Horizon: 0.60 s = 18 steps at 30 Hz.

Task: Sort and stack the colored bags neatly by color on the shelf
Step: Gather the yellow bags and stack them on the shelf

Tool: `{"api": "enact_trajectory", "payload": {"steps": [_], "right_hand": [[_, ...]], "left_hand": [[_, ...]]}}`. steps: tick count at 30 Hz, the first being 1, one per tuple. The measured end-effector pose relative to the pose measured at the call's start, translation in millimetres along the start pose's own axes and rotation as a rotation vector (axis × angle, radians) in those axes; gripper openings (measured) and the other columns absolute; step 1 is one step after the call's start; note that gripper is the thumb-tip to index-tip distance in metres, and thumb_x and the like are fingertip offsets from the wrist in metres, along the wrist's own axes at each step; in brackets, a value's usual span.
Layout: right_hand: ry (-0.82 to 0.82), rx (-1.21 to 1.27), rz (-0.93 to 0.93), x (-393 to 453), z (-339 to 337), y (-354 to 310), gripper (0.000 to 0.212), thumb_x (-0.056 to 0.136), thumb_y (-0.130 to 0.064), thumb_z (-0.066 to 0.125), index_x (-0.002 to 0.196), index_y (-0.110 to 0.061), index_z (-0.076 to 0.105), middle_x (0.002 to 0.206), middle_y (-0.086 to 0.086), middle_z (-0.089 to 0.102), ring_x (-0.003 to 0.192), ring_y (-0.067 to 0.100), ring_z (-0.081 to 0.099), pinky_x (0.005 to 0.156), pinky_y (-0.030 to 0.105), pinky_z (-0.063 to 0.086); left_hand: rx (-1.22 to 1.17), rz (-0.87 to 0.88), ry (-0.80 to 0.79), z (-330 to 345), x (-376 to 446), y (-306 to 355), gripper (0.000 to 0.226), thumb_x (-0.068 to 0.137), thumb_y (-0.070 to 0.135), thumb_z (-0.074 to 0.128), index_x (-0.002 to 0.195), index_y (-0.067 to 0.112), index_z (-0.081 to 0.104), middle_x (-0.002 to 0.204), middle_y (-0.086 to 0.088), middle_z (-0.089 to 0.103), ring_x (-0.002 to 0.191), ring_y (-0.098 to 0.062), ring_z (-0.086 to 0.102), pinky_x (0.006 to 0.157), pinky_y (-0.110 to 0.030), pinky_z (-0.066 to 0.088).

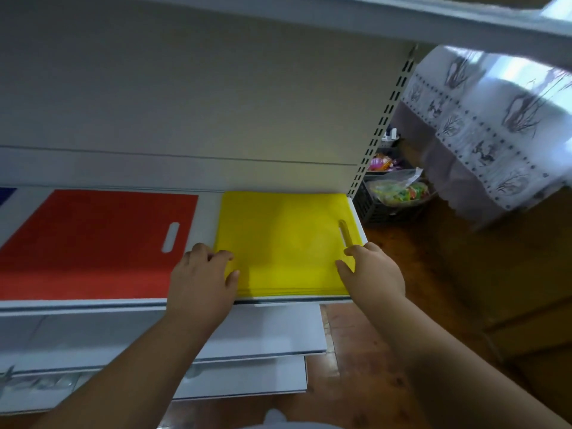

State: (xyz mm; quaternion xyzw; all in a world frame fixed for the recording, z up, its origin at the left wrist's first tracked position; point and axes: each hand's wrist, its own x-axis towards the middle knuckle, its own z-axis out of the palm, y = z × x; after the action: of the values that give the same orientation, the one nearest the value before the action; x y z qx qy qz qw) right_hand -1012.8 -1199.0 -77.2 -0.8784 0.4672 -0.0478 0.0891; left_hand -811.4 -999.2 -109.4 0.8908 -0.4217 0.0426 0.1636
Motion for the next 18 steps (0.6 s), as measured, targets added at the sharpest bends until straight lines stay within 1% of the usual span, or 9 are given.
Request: {"api": "enact_trajectory", "payload": {"steps": [3, 6, 8, 10, 13, 14, 15, 17, 18], "right_hand": [[0.016, 0.069, -0.127, -3, -7, -43, 0.041, 0.095, -0.046, 0.052, 0.130, -0.025, 0.058, 0.127, 0.000, 0.055, 0.100, 0.021, 0.063, 0.077, 0.033, 0.051], [0.042, 0.154, -0.257, -15, -10, -109, 0.041, 0.094, -0.041, 0.056, 0.130, -0.024, 0.058, 0.124, 0.001, 0.054, 0.101, 0.023, 0.063, 0.081, 0.036, 0.052], [0.067, 0.196, -0.353, -29, -8, -163, 0.041, 0.094, -0.038, 0.056, 0.132, -0.024, 0.056, 0.123, 0.002, 0.055, 0.104, 0.023, 0.062, 0.083, 0.036, 0.051], [0.084, 0.254, -0.429, -47, -6, -226, 0.044, 0.096, -0.038, 0.053, 0.138, -0.024, 0.050, 0.117, 0.000, 0.058, 0.104, 0.021, 0.060, 0.083, 0.033, 0.046], [0.087, 0.367, -0.564, -78, -2, -324, 0.049, 0.097, -0.043, 0.049, 0.143, -0.029, 0.040, 0.097, -0.009, 0.060, 0.092, 0.017, 0.059, 0.080, 0.034, 0.044], [0.089, 0.399, -0.613, -87, 0, -355, 0.049, 0.096, -0.043, 0.048, 0.143, -0.030, 0.039, 0.098, -0.011, 0.059, 0.088, 0.014, 0.058, 0.079, 0.034, 0.044], [0.084, 0.422, -0.662, -97, 4, -386, 0.049, 0.096, -0.041, 0.050, 0.143, -0.030, 0.041, 0.103, -0.010, 0.058, 0.087, 0.012, 0.057, 0.078, 0.033, 0.045], [0.070, 0.461, -0.749, -117, 10, -443, 0.046, 0.095, -0.034, 0.055, 0.139, -0.025, 0.047, 0.117, -0.003, 0.056, 0.092, 0.014, 0.057, 0.082, 0.033, 0.048], [0.056, 0.477, -0.783, -126, 13, -469, 0.044, 0.095, -0.032, 0.056, 0.137, -0.023, 0.050, 0.122, -0.001, 0.055, 0.095, 0.015, 0.057, 0.084, 0.033, 0.048]], "left_hand": [[-0.085, 0.030, 0.046, -16, -10, -13, 0.027, 0.082, 0.027, 0.069, 0.107, 0.018, 0.071, 0.092, -0.007, 0.057, 0.079, -0.030, 0.058, 0.072, -0.038, 0.049], [-0.167, 0.017, 0.072, -45, -27, -48, 0.032, 0.080, 0.033, 0.057, 0.106, 0.020, 0.071, 0.092, -0.004, 0.059, 0.079, -0.030, 0.060, 0.072, -0.037, 0.051], [-0.187, -0.006, 0.082, -68, -47, -87, 0.034, 0.080, 0.032, 0.058, 0.110, 0.020, 0.069, 0.093, -0.004, 0.061, 0.080, -0.030, 0.062, 0.070, -0.036, 0.052], [-0.179, -0.069, 0.092, -95, -72, -135, 0.032, 0.085, 0.026, 0.065, 0.117, 0.022, 0.066, 0.097, -0.001, 0.063, 0.083, -0.027, 0.062, 0.069, -0.035, 0.050], [-0.176, -0.196, 0.101, -138, -112, -211, 0.040, 0.090, 0.030, 0.063, 0.129, 0.030, 0.054, 0.101, 0.007, 0.060, 0.079, -0.014, 0.056, 0.066, -0.031, 0.046], [-0.161, -0.237, 0.116, -150, -126, -236, 0.041, 0.092, 0.032, 0.061, 0.132, 0.032, 0.052, 0.102, 0.009, 0.059, 0.078, -0.013, 0.055, 0.065, -0.030, 0.045], [-0.138, -0.269, 0.142, -161, -140, -262, 0.042, 0.092, 0.032, 0.060, 0.133, 0.032, 0.051, 0.103, 0.008, 0.059, 0.081, -0.013, 0.057, 0.065, -0.029, 0.044], [-0.099, -0.320, 0.181, -184, -170, -311, 0.042, 0.092, 0.032, 0.060, 0.133, 0.033, 0.052, 0.109, 0.006, 0.059, 0.091, -0.017, 0.060, 0.069, -0.030, 0.045], [-0.085, -0.353, 0.194, -195, -183, -334, 0.041, 0.092, 0.033, 0.060, 0.132, 0.034, 0.051, 0.111, 0.005, 0.058, 0.093, -0.018, 0.060, 0.070, -0.032, 0.048]]}}
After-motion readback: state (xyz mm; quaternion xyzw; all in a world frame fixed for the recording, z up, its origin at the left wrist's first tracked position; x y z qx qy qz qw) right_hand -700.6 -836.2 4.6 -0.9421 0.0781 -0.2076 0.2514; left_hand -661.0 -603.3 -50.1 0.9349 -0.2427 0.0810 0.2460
